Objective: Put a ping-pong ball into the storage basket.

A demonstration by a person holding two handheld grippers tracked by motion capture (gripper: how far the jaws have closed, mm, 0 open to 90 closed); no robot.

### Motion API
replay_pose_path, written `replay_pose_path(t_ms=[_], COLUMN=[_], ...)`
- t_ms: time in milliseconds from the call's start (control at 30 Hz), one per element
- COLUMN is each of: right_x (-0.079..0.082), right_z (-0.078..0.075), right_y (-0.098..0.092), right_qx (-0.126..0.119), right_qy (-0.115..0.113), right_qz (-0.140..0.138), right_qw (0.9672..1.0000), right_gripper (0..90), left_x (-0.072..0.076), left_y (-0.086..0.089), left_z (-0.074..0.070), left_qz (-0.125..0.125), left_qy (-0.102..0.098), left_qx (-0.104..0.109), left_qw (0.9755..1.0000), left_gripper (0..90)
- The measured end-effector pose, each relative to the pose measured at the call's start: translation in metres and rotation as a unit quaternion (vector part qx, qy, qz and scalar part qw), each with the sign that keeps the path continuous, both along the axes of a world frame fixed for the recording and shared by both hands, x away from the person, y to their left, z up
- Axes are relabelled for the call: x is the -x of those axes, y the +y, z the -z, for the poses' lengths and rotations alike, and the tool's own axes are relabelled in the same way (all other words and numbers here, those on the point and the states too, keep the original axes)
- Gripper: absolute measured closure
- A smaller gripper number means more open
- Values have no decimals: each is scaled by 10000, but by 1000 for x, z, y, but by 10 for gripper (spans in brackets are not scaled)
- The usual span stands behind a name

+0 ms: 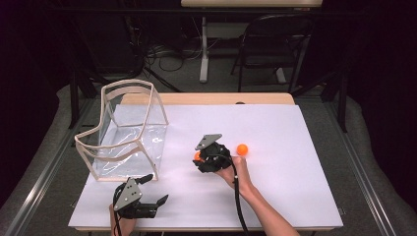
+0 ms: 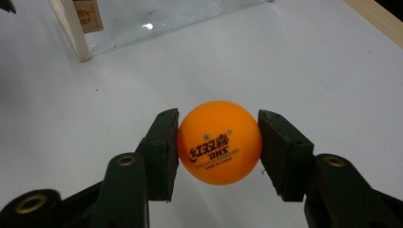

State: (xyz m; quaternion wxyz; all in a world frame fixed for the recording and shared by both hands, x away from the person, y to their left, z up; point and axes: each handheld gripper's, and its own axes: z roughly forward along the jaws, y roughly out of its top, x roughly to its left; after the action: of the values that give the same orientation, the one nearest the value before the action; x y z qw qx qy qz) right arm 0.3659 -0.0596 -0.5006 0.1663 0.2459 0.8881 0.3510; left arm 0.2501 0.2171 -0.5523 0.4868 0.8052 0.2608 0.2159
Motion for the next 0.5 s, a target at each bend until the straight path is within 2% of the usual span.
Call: replay_pose_path(t_ms=[500], right_x=[-3], right_z=[-6], right_y=[8], right_qx=[-9], right_qy=[-7], right_qz=[-53], right_qw=[10000], right_gripper=[506], left_x=[0], left_y=[0], left_z=[0], left_qz=[-7], left_qy=[5], left_qx=[24], left_qw=[10000], left_gripper=[157])
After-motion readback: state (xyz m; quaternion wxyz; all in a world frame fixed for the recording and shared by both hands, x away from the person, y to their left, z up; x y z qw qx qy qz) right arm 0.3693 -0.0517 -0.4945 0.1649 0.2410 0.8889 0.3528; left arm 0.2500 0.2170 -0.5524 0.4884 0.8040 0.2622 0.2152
